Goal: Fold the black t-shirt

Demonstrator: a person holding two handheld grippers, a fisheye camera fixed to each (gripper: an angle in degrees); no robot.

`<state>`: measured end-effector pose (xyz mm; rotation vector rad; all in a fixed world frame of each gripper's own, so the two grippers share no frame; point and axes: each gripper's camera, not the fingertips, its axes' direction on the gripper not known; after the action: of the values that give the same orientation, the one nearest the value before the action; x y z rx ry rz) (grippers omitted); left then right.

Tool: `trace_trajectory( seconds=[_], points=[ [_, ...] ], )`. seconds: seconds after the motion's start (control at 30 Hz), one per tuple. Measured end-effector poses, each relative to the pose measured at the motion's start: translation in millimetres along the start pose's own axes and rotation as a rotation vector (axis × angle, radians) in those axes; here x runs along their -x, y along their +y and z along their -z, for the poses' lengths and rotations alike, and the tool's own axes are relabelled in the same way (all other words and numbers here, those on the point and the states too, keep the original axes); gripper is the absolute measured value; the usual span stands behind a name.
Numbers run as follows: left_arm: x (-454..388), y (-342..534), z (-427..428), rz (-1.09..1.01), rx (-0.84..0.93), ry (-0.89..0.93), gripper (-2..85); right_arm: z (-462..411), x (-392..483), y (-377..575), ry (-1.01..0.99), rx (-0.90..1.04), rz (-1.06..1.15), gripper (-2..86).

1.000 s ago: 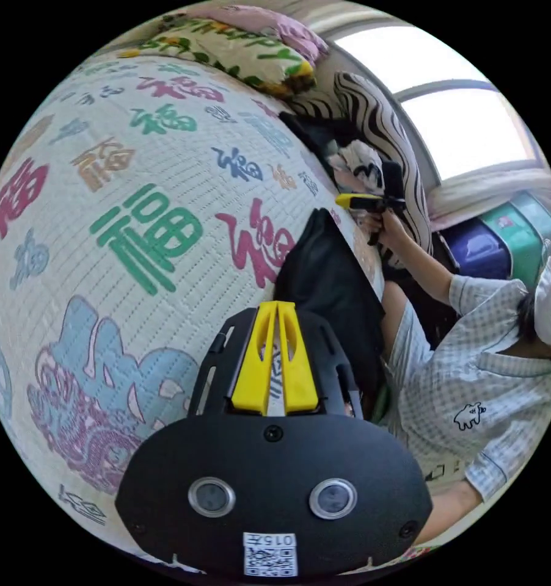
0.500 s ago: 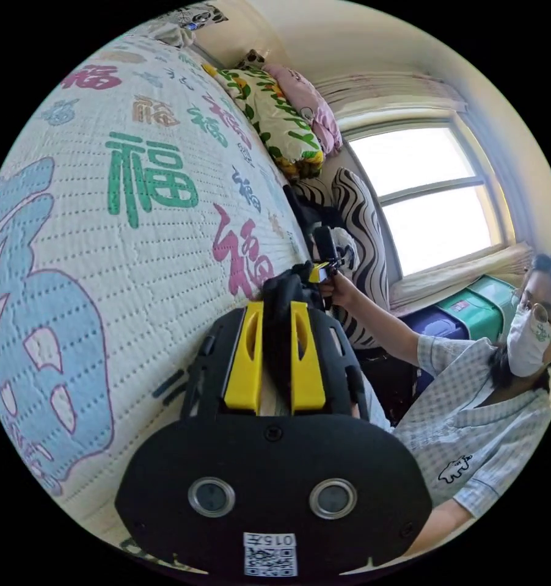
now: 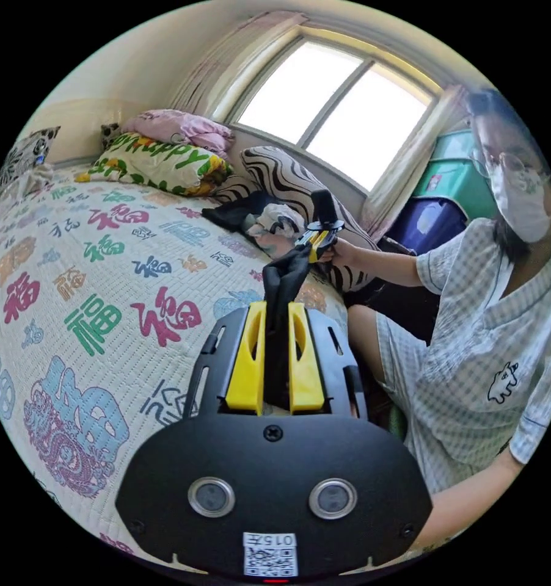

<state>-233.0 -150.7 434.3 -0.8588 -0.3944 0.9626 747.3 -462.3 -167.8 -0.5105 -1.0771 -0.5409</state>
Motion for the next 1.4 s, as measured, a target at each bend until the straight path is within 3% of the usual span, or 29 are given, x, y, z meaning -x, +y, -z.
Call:
trace_trajectory(
  seconds=[0.27, 0.43, 0.63, 0.83, 1.0, 1.03, 1.23, 1.3, 1.4],
  points=[
    [-130, 85, -40, -0.150, 0.133, -0.118, 6.6, -61, 85, 76, 0.136, 0.213, 0.041, 4.1],
    [-154, 122, -70, -0.082, 0.293, -0.154, 7.2, -101, 95, 103, 0.227, 0.350, 0.001, 4.9],
    [-167, 143, -47, 0.049, 0.320, -0.151, 6.5, -95, 105, 122, 0.210, 0.416, -0.103, 5.6],
    [-163, 113, -37, 0.197, 0.081, -0.028, 7.2, -67, 106, 113, 0.079, 0.093, -0.176, 2.7],
    [-144, 117, -100, 0.259, 0.323, -0.029, 3.0, -136, 66, 117, 0.053, 0.325, -0.319, -0.1],
    [-137, 126, -102, 0.290, 0.348, -0.027, 1.7, -139, 54, 127, -0.013, 0.301, -0.382, -0.3],
    [-117, 133, -49, 0.429, 0.173, 0.091, 3.1, -80, 36, 143, -0.097, 0.050, -0.463, 2.1],
    [-109, 128, -30, 0.458, 0.062, 0.071, 6.2, -62, 25, 136, -0.053, -0.025, -0.466, 4.6],
    [-89, 116, -13, 0.534, -0.028, -0.033, 9.1, -61, -6, 122, 0.054, 0.011, -0.542, 8.5]
  ],
)
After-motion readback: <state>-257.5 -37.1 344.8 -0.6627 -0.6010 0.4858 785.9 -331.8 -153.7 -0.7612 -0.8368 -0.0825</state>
